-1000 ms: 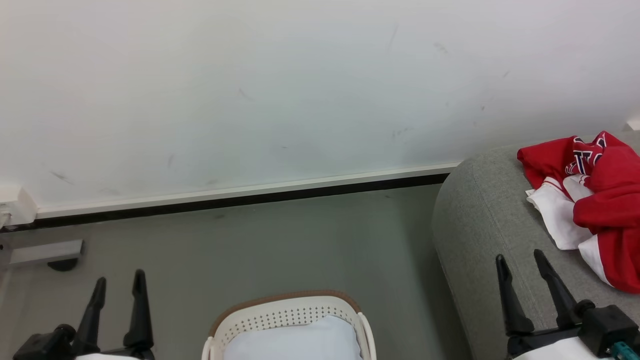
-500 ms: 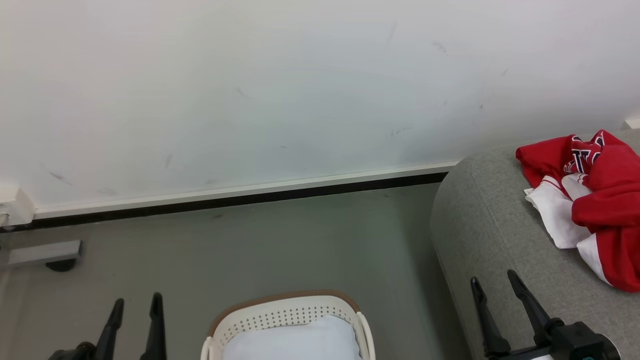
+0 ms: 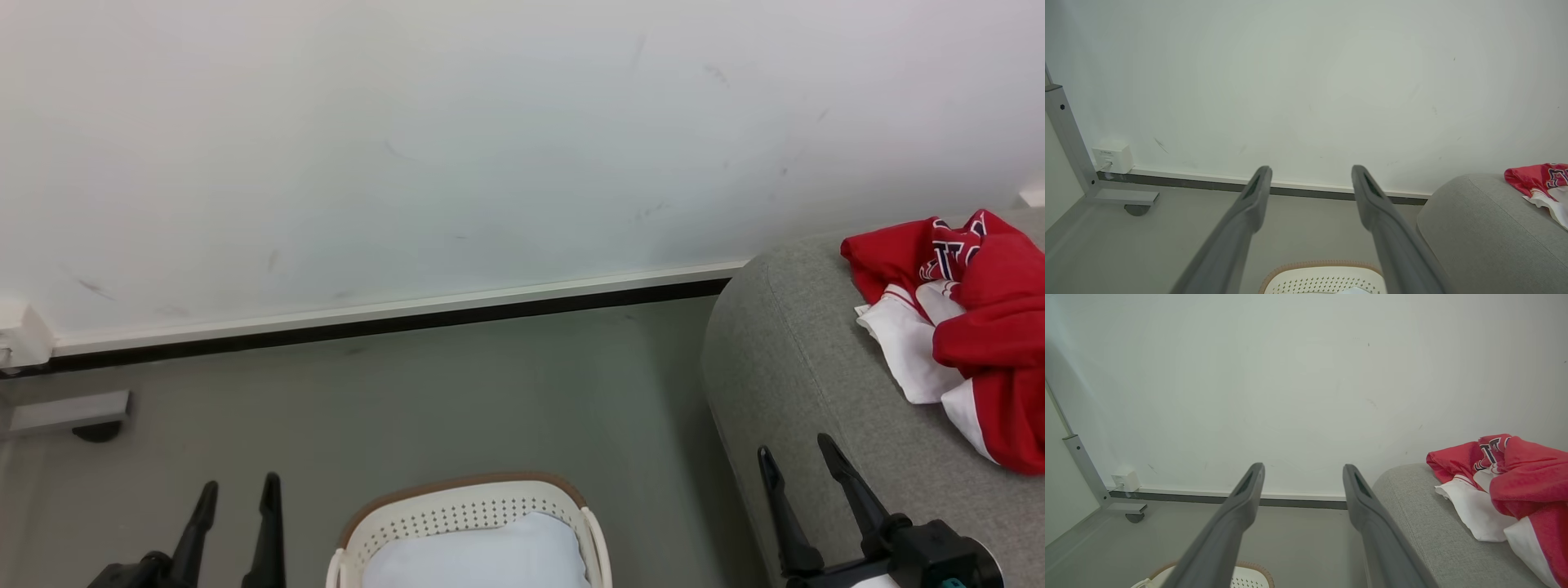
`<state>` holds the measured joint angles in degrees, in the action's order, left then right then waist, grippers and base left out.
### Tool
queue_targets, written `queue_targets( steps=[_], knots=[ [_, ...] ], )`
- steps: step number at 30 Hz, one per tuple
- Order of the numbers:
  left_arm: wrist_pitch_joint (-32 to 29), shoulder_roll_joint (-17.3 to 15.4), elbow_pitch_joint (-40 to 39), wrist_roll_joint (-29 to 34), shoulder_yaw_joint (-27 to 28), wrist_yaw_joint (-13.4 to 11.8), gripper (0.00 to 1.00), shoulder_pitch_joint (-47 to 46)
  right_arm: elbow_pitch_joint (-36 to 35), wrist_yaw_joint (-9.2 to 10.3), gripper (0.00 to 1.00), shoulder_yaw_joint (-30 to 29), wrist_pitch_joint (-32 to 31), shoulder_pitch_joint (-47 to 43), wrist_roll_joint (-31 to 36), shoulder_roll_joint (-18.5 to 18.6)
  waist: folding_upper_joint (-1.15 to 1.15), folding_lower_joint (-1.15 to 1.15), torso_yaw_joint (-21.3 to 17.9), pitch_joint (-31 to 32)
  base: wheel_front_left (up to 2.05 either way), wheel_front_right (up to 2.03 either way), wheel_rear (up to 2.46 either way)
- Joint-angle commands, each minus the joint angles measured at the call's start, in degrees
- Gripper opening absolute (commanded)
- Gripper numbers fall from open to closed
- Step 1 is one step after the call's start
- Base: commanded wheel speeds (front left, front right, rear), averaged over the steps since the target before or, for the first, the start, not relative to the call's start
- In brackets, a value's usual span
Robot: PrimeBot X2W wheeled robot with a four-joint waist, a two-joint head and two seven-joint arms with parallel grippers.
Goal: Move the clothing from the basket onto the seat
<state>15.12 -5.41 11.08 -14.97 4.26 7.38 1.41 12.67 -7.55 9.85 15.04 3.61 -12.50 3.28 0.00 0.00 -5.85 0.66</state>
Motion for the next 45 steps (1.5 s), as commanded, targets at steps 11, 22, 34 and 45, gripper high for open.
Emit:
queue_targets(
  steps=[11,22,34,45],
  knots=[
    [0.0,-0.64,0.12,-0.57,-0.88,0.01,0.0,-0.21,0.13,0.0,0.0,0.14,0.0,0.55,-0.03,-0.2,0.0,0.0,0.24,-0.65,0.0,0.0,0.0],
    [-2.5,0.31,2.04,-8.71,-0.69,0.0,0.0,-0.55,1.26,0.0,0.0,-0.7,-1.76,-0.49,-9.18,0.3,0.0,0.0,0.6,-0.69,0.0,0.0,0.0],
    [-5.58,0.66,2.04,-20.03,-0.25,0.02,0.0,-1.72,1.28,0.01,0.0,-2.36,-4.29,0.21,-21.64,0.92,0.0,0.0,1.13,-0.7,0.0,0.0,0.0],
    [-8.12,0.94,2.14,-29.21,0.15,0.04,0.0,-2.72,1.18,0.02,0.0,-3.89,-6.44,0.66,-31.46,1.29,0.0,0.0,1.62,-0.72,0.0,0.0,0.0]
  ],
)
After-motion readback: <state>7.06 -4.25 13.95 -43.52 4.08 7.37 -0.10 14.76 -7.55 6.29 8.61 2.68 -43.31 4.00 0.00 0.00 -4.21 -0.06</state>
